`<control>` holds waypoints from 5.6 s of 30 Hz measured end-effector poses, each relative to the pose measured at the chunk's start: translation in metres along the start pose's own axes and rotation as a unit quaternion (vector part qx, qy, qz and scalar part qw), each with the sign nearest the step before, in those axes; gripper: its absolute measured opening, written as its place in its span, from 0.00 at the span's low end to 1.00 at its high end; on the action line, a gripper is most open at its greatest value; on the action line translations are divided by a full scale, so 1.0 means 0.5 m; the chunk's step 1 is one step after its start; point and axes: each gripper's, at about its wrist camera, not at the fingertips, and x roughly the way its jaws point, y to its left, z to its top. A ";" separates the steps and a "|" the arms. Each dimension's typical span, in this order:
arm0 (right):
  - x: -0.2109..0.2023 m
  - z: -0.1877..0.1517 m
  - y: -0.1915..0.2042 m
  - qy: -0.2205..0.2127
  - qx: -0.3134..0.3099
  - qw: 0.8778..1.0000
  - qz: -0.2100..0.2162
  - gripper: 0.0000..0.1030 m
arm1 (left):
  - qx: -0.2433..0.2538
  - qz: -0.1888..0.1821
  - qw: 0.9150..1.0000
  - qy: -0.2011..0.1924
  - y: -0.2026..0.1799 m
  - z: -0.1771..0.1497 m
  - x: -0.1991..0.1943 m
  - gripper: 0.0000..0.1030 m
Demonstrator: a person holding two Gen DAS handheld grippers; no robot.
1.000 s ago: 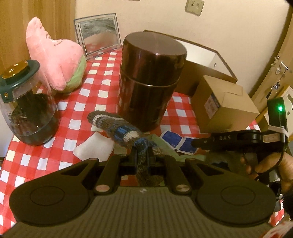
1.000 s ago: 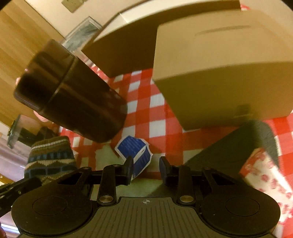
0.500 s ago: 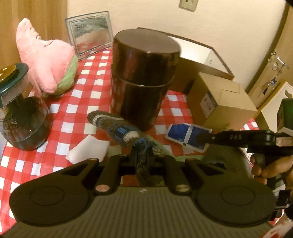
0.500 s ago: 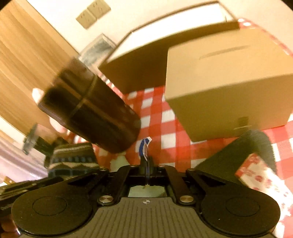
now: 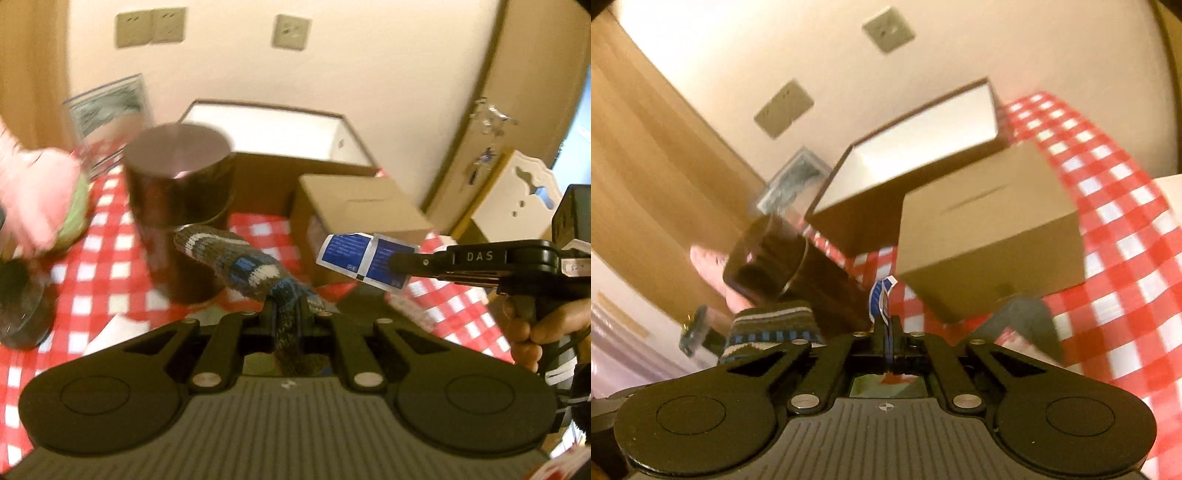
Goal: Organize soft objects
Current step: 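Lift the sock and card packet and carry both tools to the white box, then open the left tool over the box while the right tool releases the card packet, then move both tools back over the felt cloths and bandage strip, then grasp the red-printed bandage strip with the right tool while the left tool grasps the white tissue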
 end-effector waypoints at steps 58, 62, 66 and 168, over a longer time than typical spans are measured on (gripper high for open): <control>0.317 0.439 -0.149 -0.071 -0.056 0.994 -0.053 0.26 | 0.008 0.100 0.995 0.021 0.023 0.521 0.534 0.33; 0.303 0.433 -0.143 -0.083 -0.054 0.993 -0.059 0.64 | 0.011 0.094 0.995 0.016 0.015 0.520 0.510 0.39; 0.284 0.414 -0.137 -0.060 -0.058 0.994 -0.074 0.64 | 0.009 0.081 0.997 0.013 0.007 0.511 0.477 0.41; 0.074 -0.109 -0.085 0.090 -0.222 0.963 -0.125 0.52 | -0.050 0.089 0.988 0.115 0.047 -0.060 0.063 0.50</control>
